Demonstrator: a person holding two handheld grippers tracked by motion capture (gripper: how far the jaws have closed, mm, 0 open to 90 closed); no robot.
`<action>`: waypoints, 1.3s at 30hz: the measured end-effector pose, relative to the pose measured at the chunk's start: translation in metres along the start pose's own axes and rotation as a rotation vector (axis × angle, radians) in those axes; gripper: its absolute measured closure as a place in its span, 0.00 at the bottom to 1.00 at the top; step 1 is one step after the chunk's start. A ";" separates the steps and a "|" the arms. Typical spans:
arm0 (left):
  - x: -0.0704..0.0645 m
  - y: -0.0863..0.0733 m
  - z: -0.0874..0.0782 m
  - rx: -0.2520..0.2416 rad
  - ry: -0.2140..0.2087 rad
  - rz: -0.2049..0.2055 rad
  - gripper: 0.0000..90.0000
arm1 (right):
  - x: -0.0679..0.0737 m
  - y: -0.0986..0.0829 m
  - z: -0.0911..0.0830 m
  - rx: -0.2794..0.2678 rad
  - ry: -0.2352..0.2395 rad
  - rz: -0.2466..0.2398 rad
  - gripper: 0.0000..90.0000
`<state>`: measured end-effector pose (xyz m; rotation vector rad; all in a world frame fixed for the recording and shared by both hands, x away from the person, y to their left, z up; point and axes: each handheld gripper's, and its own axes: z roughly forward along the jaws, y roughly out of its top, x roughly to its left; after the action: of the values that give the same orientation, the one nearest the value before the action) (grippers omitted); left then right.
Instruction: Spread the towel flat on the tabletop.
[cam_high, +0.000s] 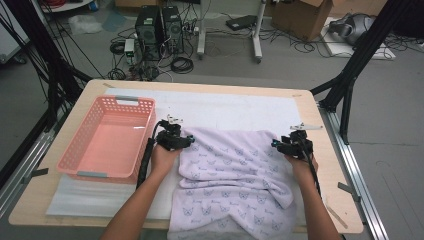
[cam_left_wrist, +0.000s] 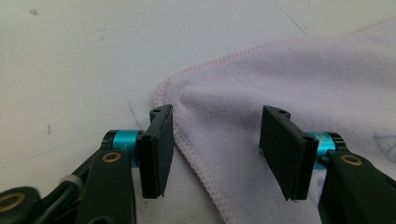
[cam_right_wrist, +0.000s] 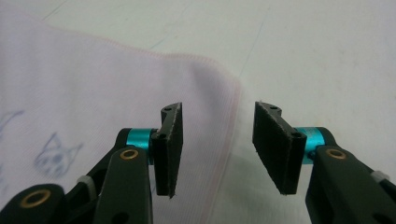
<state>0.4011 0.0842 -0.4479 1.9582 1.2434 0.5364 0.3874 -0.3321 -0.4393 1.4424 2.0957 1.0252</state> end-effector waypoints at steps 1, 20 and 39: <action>-0.001 0.000 0.000 -0.004 -0.005 0.003 0.59 | 0.000 0.003 0.004 0.002 -0.013 -0.004 0.58; 0.029 0.047 0.017 -0.150 0.063 -0.076 0.95 | -0.019 0.041 0.035 -0.106 -0.095 -0.026 0.96; 0.021 0.045 0.023 -0.061 -0.036 -0.045 0.48 | -0.028 0.065 0.026 -0.128 -0.113 0.043 0.63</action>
<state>0.4517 0.0832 -0.4288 1.8764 1.2318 0.5088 0.4564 -0.3361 -0.4092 1.4528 1.8919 1.0486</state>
